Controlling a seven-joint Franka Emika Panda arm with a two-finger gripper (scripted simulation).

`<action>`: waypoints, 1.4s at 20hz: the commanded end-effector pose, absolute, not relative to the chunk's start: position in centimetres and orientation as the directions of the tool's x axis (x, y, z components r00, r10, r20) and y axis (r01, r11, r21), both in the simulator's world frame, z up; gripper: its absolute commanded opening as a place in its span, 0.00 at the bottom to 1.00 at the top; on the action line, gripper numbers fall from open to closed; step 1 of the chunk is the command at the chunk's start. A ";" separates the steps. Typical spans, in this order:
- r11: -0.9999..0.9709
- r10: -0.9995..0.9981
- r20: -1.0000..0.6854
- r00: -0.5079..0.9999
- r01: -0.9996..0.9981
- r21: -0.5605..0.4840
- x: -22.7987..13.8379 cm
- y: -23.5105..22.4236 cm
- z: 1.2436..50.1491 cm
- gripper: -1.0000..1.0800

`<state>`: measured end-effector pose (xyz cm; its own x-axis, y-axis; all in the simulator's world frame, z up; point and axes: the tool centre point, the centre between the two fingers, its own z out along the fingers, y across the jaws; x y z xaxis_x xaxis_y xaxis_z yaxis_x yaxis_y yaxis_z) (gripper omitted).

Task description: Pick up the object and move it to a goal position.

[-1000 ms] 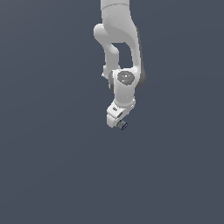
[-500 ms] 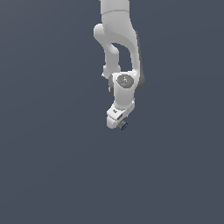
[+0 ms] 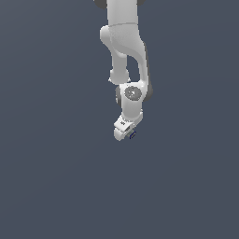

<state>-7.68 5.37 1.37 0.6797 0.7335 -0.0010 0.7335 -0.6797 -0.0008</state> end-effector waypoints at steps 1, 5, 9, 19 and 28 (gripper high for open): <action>-0.680 0.734 0.000 0.680 0.734 0.000 -7.6 5.4 1.3 0.00; -0.680 0.734 0.000 0.680 0.734 0.000 -7.6 5.4 1.3 0.00; -0.680 0.734 0.000 0.680 0.734 0.000 -7.6 5.4 1.3 0.00; -0.680 0.733 0.000 0.680 0.733 0.001 -7.7 4.6 2.8 0.00; -0.679 0.734 -0.001 0.679 0.734 0.001 -8.2 2.1 8.1 0.00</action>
<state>-8.14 2.66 6.93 0.6794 0.7337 -0.0015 0.7337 -0.6794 0.0004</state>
